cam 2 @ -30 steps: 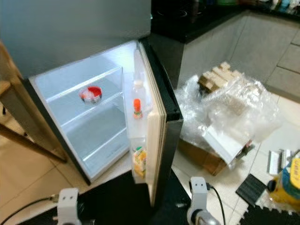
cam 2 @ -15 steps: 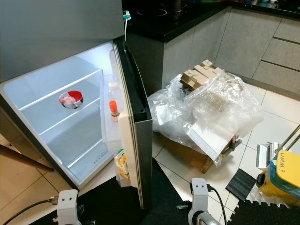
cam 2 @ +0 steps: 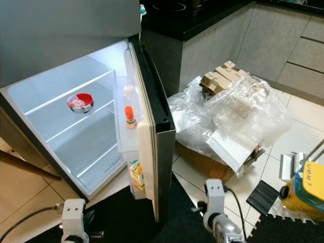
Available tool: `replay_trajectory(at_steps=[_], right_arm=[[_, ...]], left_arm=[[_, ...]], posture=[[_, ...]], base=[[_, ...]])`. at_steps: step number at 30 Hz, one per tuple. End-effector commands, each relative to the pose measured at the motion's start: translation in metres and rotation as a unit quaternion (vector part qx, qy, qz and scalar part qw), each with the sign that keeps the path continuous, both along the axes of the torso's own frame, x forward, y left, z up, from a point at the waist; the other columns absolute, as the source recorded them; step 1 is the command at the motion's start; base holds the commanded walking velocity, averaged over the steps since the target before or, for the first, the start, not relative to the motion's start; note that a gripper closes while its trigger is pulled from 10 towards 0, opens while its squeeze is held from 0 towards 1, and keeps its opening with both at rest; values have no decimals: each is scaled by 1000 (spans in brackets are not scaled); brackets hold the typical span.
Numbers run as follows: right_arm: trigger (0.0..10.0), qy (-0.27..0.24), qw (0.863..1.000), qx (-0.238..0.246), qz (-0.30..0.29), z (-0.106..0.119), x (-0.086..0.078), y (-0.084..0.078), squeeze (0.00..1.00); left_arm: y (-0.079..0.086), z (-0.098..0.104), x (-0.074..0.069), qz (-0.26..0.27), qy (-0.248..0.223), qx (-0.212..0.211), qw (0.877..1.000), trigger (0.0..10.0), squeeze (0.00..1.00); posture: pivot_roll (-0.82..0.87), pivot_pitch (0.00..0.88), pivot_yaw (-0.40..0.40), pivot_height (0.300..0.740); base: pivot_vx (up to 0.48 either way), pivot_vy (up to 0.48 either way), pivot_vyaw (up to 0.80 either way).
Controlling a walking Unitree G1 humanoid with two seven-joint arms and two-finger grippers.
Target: Restocking fridge
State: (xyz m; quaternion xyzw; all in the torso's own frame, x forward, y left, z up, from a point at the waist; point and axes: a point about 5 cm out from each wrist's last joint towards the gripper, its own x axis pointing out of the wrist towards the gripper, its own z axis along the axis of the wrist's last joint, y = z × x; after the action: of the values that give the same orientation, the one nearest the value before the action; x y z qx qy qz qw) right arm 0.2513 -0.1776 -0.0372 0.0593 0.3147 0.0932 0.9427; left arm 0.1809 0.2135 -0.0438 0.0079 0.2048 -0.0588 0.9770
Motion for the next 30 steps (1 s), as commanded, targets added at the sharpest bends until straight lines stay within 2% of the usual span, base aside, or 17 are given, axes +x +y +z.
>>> replay_trajectory(at_steps=[1,5,9,12,18,23,25,26,30], right_arm=[[0,-10,1000,6,-7,4,5,-3,0],[0,-29,999,16,4,12,15,2,0],[0,-62,997,32,26,27,32,20,0],[0,-85,995,49,36,37,43,33,0],[0,-101,992,64,43,45,50,44,0],[0,-128,984,91,84,58,59,71,0],[0,-131,983,94,91,60,60,74,0],[0,-138,979,101,109,64,62,83,0],[0,-150,973,113,137,72,65,99,0]], left_arm=[[-5,8,0,-60,-31,4,998,10000,0],[-11,20,6,-99,-62,-22,993,10000,0],[-30,41,16,-179,-104,-61,977,10000,0],[-41,53,23,-206,-129,-67,968,10000,0],[-43,60,30,-197,-148,-73,966,10000,0],[-46,70,28,-220,-152,-89,960,10000,0],[-46,71,27,-223,-150,-90,959,10000,0],[-44,72,24,-227,-146,-91,959,10000,0],[-40,71,19,-225,-140,-87,960,10000,0]], posture=[[-95,66,-38,736],[-91,66,-42,736],[-86,68,-46,736],[-86,68,-45,736],[-88,72,-43,736],[-84,80,-42,736],[-84,80,-42,736],[-83,83,-43,736],[-80,84,-47,736]], base=[[0,0,0],[0,0,0],[0,0,0],[0,0,0],[0,0,0],[0,0,0],[0,0,0],[0,0,0],[0,0,0]])
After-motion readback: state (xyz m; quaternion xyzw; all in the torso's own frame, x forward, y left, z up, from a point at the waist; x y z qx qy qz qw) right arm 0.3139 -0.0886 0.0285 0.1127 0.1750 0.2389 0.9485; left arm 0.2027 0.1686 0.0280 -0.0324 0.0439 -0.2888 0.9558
